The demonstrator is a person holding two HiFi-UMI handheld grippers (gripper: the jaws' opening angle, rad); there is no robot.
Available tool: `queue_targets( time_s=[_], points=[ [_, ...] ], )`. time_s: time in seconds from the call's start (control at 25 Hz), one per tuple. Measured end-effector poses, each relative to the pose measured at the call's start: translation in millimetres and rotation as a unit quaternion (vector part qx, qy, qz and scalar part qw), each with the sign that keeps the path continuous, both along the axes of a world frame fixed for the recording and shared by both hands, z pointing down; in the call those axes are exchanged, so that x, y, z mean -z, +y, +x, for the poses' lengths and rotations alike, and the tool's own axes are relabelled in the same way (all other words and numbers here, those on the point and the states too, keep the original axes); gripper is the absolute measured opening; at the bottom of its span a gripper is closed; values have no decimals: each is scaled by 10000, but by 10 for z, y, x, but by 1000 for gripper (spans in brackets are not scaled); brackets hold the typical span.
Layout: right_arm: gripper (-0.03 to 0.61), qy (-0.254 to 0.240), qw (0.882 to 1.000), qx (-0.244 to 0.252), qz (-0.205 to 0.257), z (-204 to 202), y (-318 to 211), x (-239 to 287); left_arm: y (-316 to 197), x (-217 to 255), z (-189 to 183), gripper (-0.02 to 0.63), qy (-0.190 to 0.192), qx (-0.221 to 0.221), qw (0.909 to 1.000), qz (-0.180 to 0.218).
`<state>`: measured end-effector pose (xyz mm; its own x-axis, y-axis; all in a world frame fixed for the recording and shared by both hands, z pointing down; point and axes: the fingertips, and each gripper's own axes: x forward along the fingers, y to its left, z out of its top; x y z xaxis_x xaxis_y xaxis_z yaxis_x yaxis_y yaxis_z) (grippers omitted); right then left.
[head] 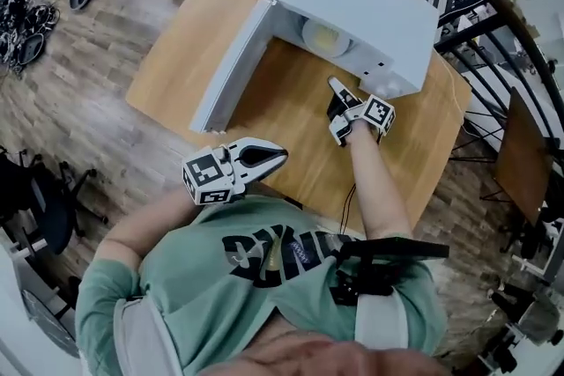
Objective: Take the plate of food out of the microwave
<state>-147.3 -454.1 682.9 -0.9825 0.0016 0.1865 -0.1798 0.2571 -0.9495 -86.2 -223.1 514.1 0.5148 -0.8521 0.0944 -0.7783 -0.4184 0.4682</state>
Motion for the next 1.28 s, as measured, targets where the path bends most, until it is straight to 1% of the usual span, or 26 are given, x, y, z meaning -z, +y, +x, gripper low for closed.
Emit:
queue_targets(
  time_s=[0.08, 0.16, 0.2, 0.28, 0.52, 0.68, 0.8, 1.04, 1.28],
  points=[
    [95, -18, 9997, -162, -186, -175, -123, -178, -5, -57, -60, 3, -33, 20, 10000, -18],
    [98, -28, 9992, -272, -278, -336, -233, -312, -19, -98, -113, 3, -102, 60, 9999, 11],
    [127, -25, 9990, -312, -314, -409, -273, -375, -17, -126, -129, 3, -134, 83, 9999, 12],
    [137, -29, 9984, -385, -410, -536, -317, -474, 4, -202, -143, 3, -144, 125, 9998, -21],
    [137, -259, 9965, -569, -563, -774, -447, -506, 6, -403, -184, 3, -26, 181, 9998, -123],
    [137, -132, 9967, -592, -544, -792, -497, -593, 28, -483, -188, 3, -15, 180, 9997, -144],
    [137, -69, 9958, -698, -586, -775, -567, -639, 25, -518, -183, 3, 0, 161, 9997, -166],
    [137, -106, 9955, -675, -659, -789, -594, -643, 15, -547, -251, 3, 14, 239, 9996, -177],
    [137, -253, 9932, -823, -789, -789, -621, -591, 21, -502, -282, 3, -21, 243, 9996, -157]
  ],
)
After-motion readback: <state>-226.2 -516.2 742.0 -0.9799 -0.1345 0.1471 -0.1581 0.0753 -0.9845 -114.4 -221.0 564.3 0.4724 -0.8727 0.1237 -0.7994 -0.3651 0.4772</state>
